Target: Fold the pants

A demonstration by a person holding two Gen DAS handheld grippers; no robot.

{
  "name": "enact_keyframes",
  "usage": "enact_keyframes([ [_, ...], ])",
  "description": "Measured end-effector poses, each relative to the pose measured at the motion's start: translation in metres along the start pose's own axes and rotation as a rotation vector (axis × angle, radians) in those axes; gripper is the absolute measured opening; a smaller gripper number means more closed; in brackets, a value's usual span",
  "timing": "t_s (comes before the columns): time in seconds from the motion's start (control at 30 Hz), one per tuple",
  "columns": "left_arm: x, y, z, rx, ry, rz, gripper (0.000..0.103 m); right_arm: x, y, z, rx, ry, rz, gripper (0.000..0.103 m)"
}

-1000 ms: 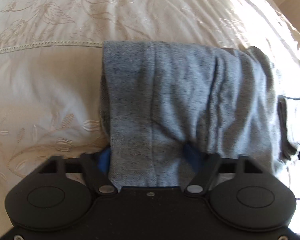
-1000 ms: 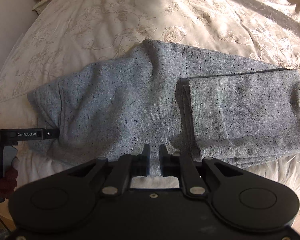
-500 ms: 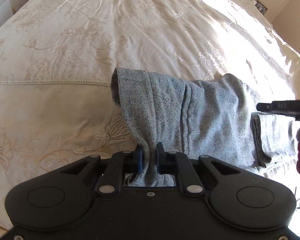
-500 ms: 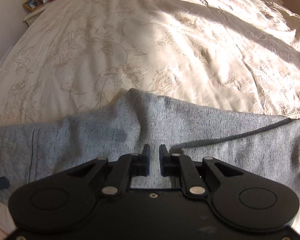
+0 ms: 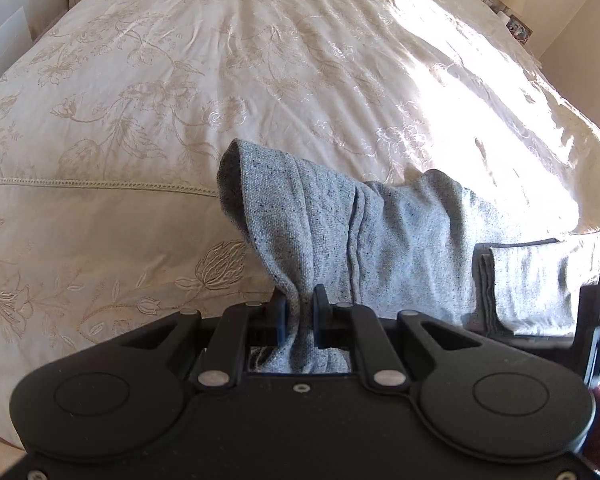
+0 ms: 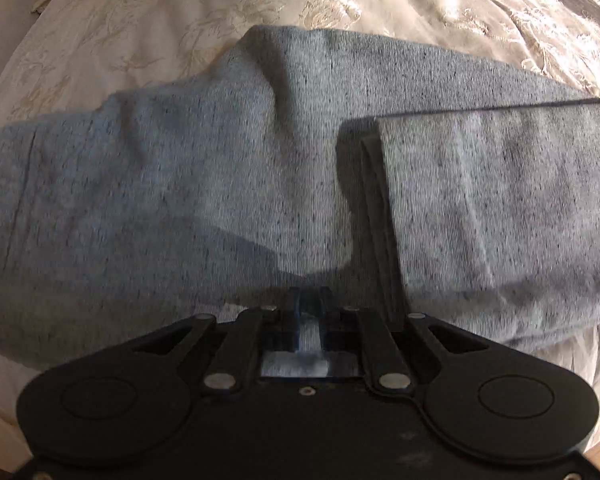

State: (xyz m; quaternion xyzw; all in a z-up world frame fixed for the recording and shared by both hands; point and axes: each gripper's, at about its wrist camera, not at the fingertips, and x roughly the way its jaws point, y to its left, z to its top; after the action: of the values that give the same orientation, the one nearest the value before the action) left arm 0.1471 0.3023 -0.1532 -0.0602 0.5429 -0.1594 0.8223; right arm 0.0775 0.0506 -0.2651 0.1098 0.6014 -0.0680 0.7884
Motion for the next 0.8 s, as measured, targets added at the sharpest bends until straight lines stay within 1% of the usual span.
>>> enact_keyframes([
  [0.1,-0.008,-0.019,0.003,0.018,-0.026,0.008,0.015,-0.006,0.000,-0.017,-0.019,-0.015,0.003,0.012],
  [0.17,-0.014,-0.033,0.004,0.036,-0.049,0.018,0.015,-0.004,-0.002,-0.017,-0.025,-0.010,0.011,0.012],
  [0.27,-0.025,-0.056,0.006,0.058,-0.083,0.013,0.015,0.008,-0.008,-0.013,-0.030,0.007,0.034,0.012],
  [0.37,-0.033,-0.087,0.004,0.085,-0.103,0.014,0.015,0.016,-0.011,-0.015,-0.074,-0.004,0.050,0.010],
  [0.43,-0.035,-0.110,0.002,0.104,-0.119,0.026,0.015,0.016,-0.015,-0.015,-0.074,-0.002,0.077,0.010],
  [0.57,-0.038,-0.158,0.001,0.128,-0.148,0.057,0.015,0.004,-0.032,-0.018,-0.111,0.005,0.176,0.010],
  [0.6,-0.038,-0.170,0.001,0.129,-0.152,0.064,0.015,-0.004,-0.040,-0.020,-0.122,0.006,0.210,0.010],
  [0.67,-0.036,-0.196,0.000,0.141,-0.152,0.063,0.015,-0.018,-0.055,-0.022,-0.132,-0.007,0.244,0.010],
  [0.7,-0.035,-0.207,0.000,0.150,-0.151,0.066,0.015,-0.026,-0.068,-0.022,-0.127,-0.017,0.259,0.012],
  [0.8,-0.028,-0.245,-0.005,0.178,-0.148,0.068,0.015,-0.048,-0.109,-0.025,-0.103,-0.038,0.292,0.012],
])
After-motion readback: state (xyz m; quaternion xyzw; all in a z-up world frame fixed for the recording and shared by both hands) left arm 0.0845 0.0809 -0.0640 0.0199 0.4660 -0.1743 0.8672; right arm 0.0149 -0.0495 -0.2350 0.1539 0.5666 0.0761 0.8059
